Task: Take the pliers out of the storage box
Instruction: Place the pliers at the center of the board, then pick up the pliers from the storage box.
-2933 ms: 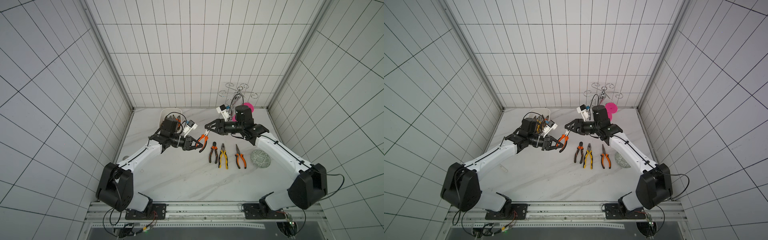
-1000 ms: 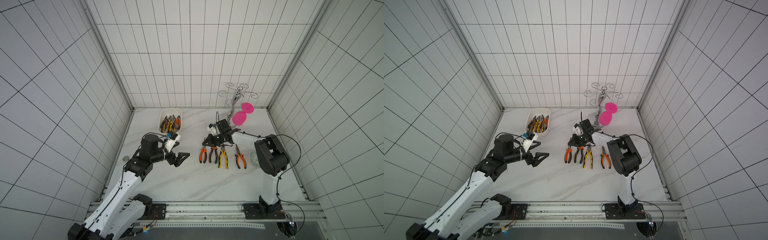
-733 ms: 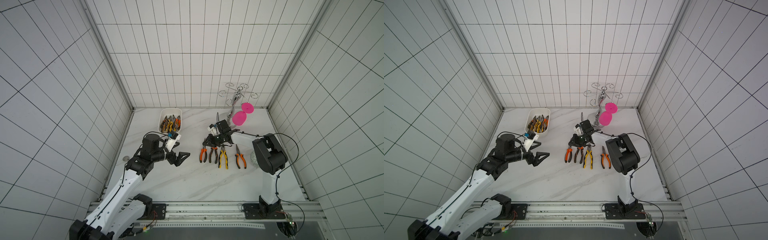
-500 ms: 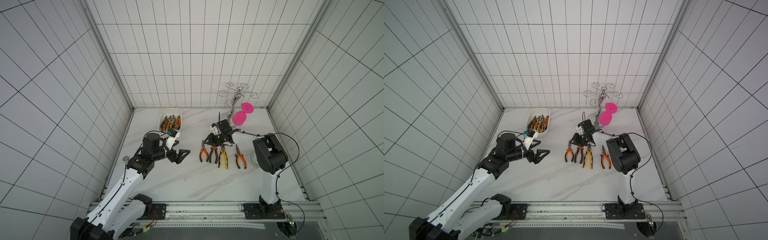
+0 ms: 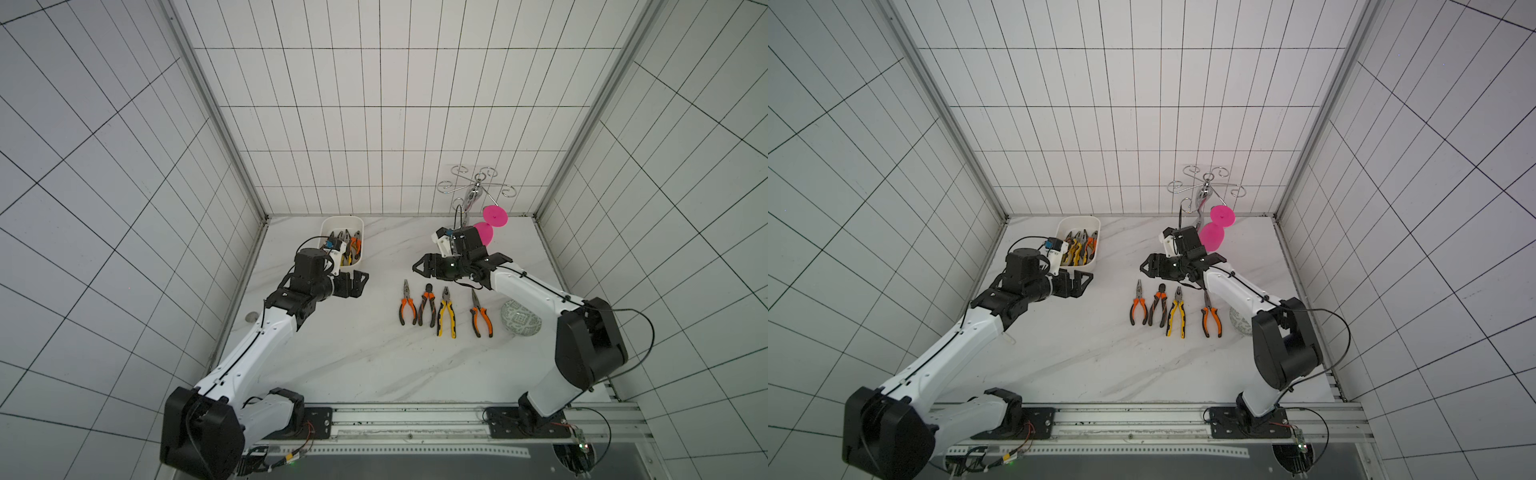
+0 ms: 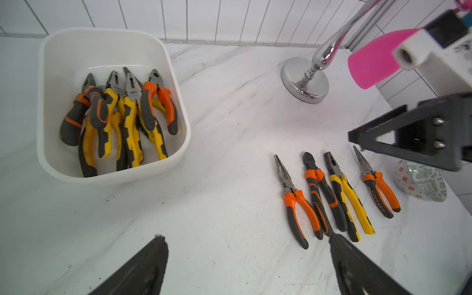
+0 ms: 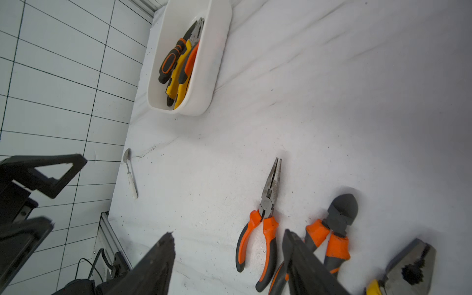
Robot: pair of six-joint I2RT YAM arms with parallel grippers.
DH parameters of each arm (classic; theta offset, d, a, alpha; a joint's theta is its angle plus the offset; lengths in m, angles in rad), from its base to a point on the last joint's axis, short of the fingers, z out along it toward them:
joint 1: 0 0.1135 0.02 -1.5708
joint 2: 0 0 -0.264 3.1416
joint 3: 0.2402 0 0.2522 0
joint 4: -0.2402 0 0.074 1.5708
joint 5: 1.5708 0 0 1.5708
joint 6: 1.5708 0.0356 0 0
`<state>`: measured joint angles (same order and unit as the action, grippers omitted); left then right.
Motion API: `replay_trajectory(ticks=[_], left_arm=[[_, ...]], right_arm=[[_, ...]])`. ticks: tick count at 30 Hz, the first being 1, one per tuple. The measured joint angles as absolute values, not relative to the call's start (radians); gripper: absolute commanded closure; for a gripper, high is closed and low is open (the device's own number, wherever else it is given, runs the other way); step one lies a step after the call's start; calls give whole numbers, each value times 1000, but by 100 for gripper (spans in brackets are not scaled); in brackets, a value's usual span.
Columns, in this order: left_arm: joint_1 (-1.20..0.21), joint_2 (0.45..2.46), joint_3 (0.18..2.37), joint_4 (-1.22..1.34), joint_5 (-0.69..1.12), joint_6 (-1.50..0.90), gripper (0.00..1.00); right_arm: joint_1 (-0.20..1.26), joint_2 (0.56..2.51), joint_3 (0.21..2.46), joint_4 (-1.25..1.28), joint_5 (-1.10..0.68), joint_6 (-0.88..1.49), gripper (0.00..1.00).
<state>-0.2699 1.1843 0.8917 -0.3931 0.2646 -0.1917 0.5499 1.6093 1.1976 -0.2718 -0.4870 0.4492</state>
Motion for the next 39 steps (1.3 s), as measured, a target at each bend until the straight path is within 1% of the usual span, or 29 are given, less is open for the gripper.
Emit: replay_trajectory(ticks=[4,6,8,11,13,15,20,24,28,31,39], left_arm=[[-238,1301,991,-454,216,-251,2],[-225,1379,1056,-488,194,-271,7],[-219,1454,1119,-524,172,-282,14],[-217,1571,1230,-590,136,-289,21],[-215,1652,1313,-629,105,-287,31],[-208,1722,1385,-655,80,-286,36],[-186,1883,1542,-716,-1,-257,39],[-168,1983,1630,-751,-44,-228,47],[-147,2061,1703,-770,-41,-226,58],[-126,2119,1770,-773,-19,-232,64],[-103,2253,1921,-791,33,-248,67]], right_arm=[[557,1551,1198,-351,-477,384,12],[564,1526,1199,-387,-465,352,8],[576,1507,1200,-417,-450,319,7],[590,1489,1201,-452,-432,283,7],[596,1485,1201,-471,-422,268,7],[598,1485,1201,-482,-416,259,8],[598,1485,1203,-495,-398,250,9],[598,1493,1229,-508,-396,242,10],[598,1518,1274,-511,-394,238,11],[598,1552,1312,-518,-396,235,11],[595,1615,1370,-533,-410,215,12]])
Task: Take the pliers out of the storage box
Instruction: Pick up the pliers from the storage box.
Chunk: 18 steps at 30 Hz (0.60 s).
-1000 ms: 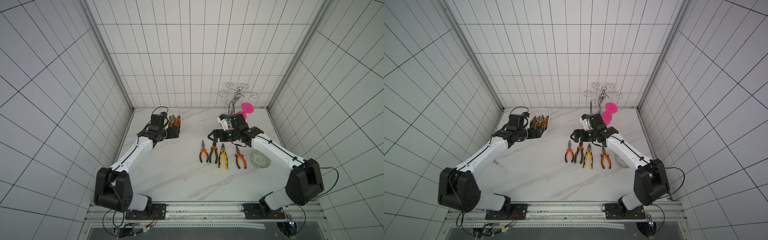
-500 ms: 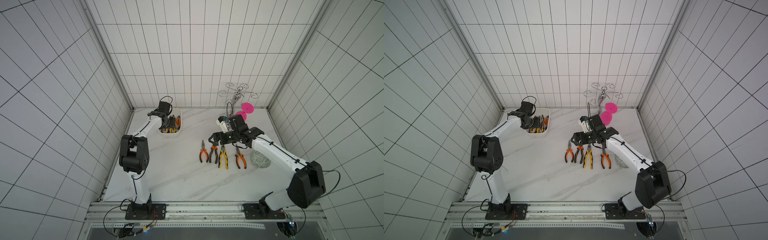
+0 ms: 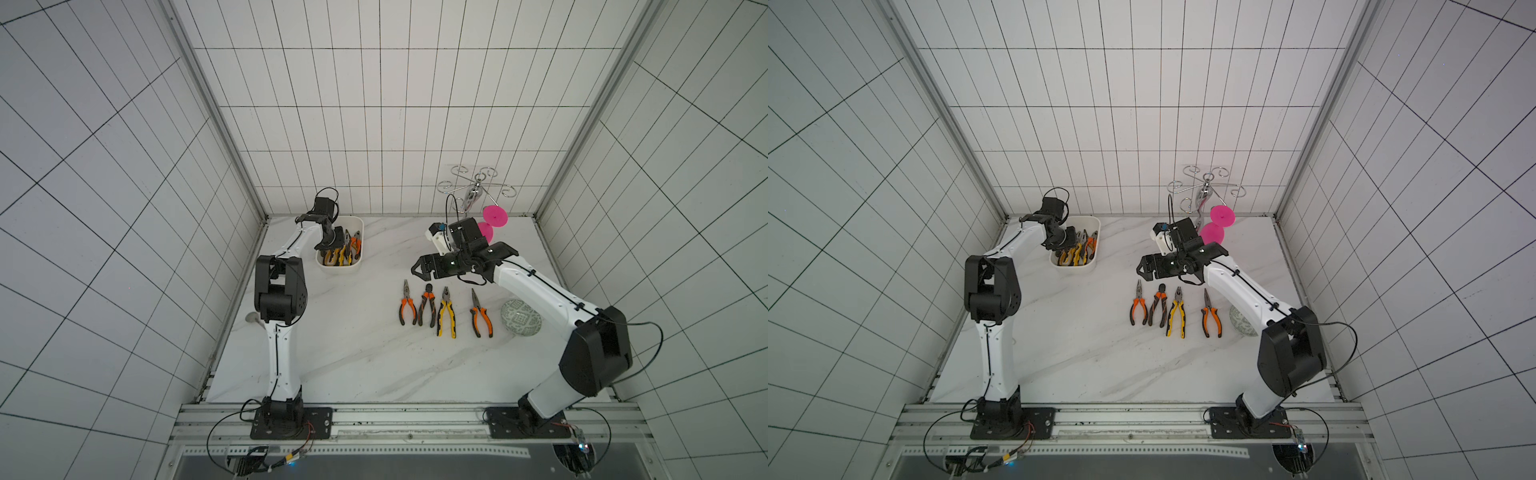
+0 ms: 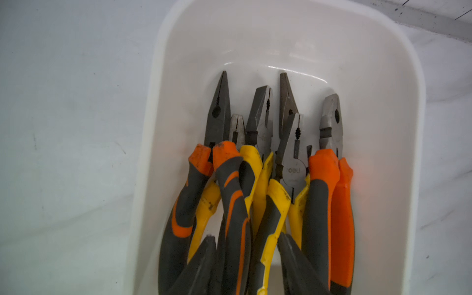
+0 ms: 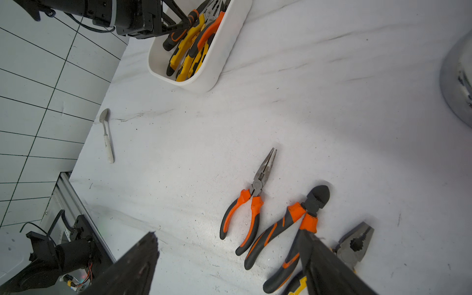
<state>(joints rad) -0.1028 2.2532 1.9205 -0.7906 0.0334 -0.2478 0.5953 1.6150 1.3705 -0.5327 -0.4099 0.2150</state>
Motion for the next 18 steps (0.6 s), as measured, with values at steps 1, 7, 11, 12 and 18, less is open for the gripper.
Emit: replay_trajectory(ticks=[1,7,11,12,18], left_arm=[[-102,2268,1938,-794,38,-248,67],[-101,2320,1988,-822,42,-260,74],[-93,2322,1995,-830,49,-272,85],[-92,2322,1995,-831,50,-272,92],[-86,2322,1992,-828,64,-274,100]], right_arm=[[595,1620,1373,-534,-413,213,12],[570,1643,1401,-548,-434,198,12],[555,1644,1411,-551,-441,194,12],[553,1644,1412,-552,-442,193,12],[549,1644,1412,-557,-455,191,13]])
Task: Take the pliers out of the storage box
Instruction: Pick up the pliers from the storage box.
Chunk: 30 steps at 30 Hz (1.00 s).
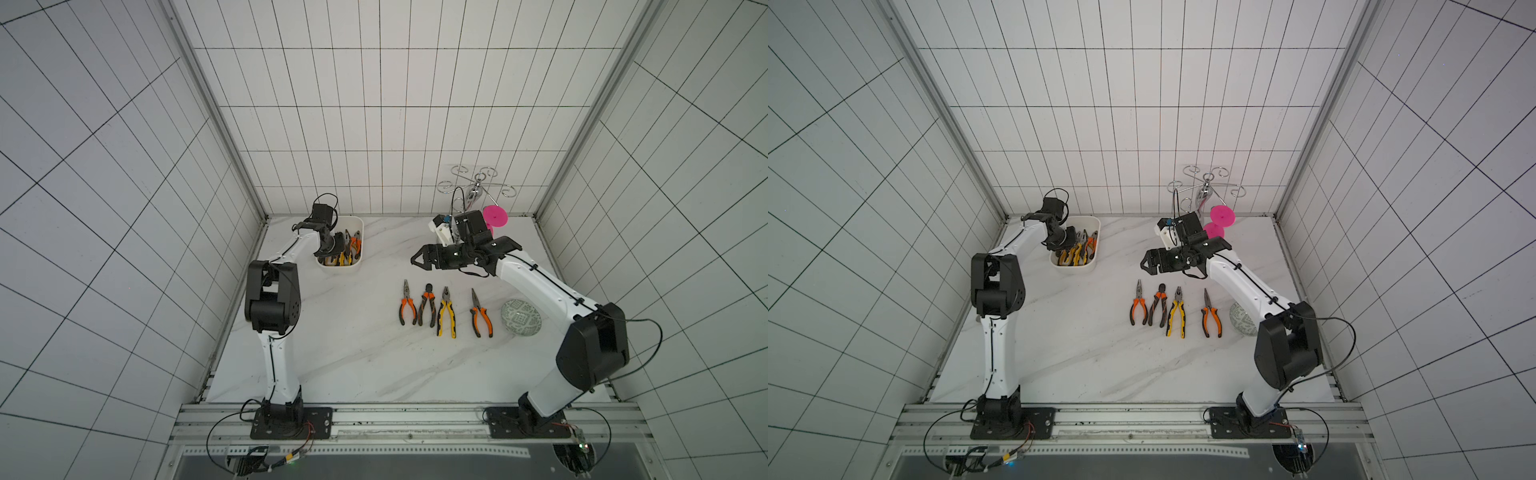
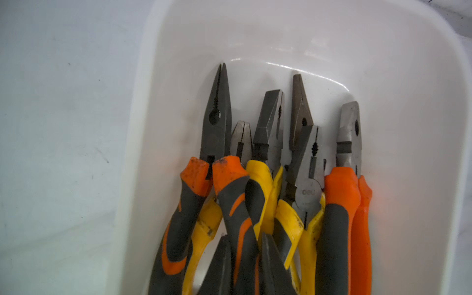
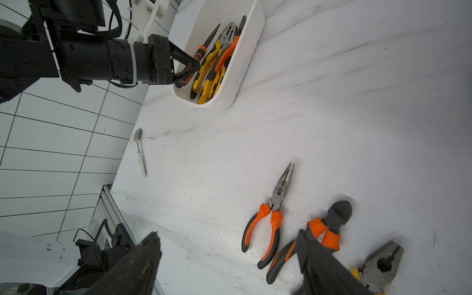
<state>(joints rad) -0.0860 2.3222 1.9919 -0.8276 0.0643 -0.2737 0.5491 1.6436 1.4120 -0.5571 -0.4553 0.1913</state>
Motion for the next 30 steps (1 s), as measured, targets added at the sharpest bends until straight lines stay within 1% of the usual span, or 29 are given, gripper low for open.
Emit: replay_trajectory(ticks=[4,9,16,24,30], left_arm=[[-83,2310,1968,-807,74,-273,100],[-85,2229,1836,-728,76,-261,100],[-116,2032,1630,-667,95,-223,100],[-161,1747,1382,-528,113,-165,100],[-249,1576,1221,-452,111,-148,100]], right_arm=[[549,1643,1412,-564,-463,196,13],[549,1642,1412,-550,-500,237,14],[549,1626,1411,-471,-542,333,15],[549,1608,1410,-330,-572,490,17],[554,1608,1410,-221,-588,604,18]])
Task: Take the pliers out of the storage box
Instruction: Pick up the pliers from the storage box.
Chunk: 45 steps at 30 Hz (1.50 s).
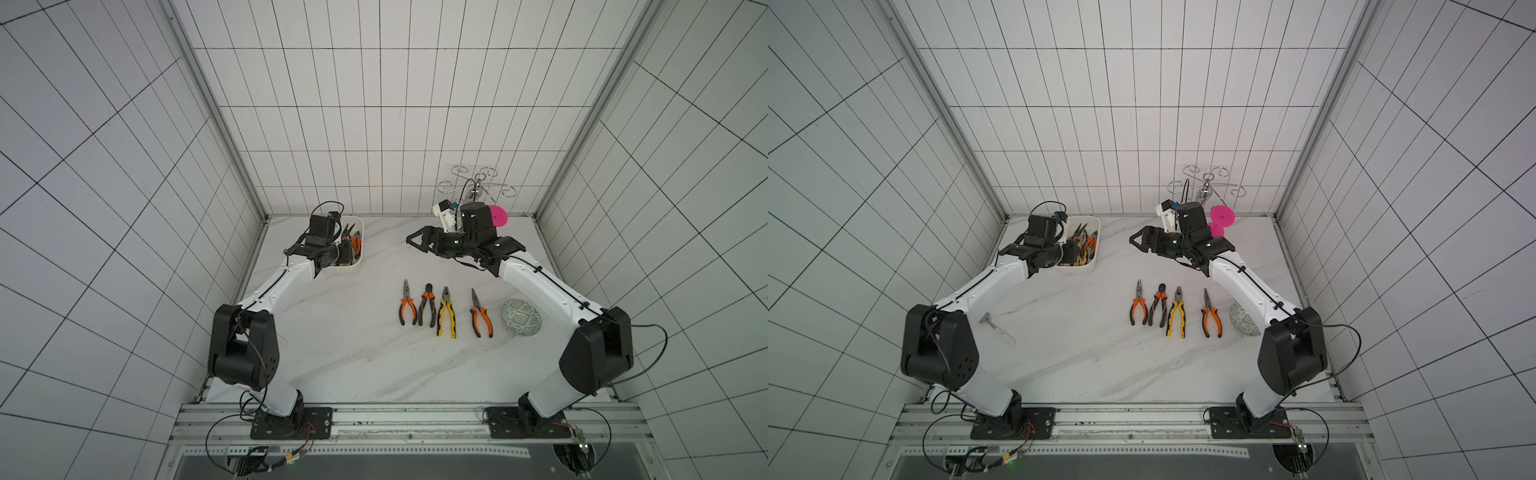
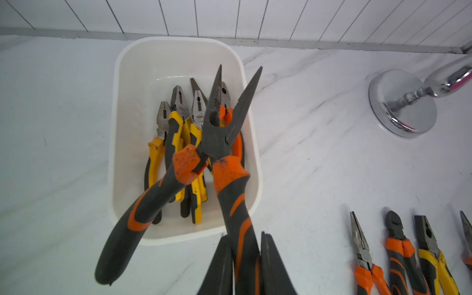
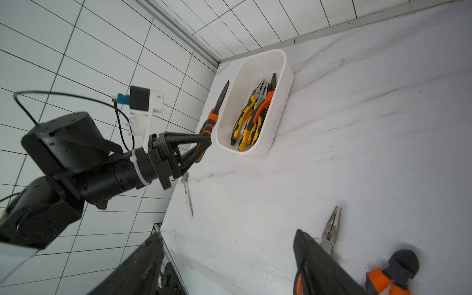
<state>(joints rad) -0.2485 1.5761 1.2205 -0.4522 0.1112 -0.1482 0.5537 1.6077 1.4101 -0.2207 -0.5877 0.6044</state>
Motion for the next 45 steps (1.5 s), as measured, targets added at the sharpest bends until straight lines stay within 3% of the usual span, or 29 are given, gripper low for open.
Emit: replay_trajectory(ticks=[11,18,23,25,32,33,34,38,41,45], left_arm=[[-453,1307,1010,-305,156,-75,100],[-547,1288,1006,-257,162,-25,100],[-589,1292,1006,-236,161,-1,100],[-596,1298,1006,-229,160,7,100],[-607,1328,1006,-222,139,31,100],[-607,1331,1006,-225,131,33,100],[-607,1335,1007,-221,125,35,98],[-608,1336,1008,-212,118,47,60],[-607,1336,1012,-205,112,33,40],[-594,1320,1013,-229,112,14,24]], right_arm=[[644,1616,1411,-156,-503,699,22],[653,1679,1420,-156,-476,738,25],[663,1720,1434,-162,-481,758,33],[669,1722,1435,-162,-487,760,41],[677,1722,1440,-158,-507,801,88],[677,1722,1446,-152,-515,802,90],[677,1721,1450,-153,-514,807,91],[677,1721,1451,-162,-516,784,100],[676,1721,1451,-181,-516,754,100],[669,1721,1451,-192,-529,708,100]])
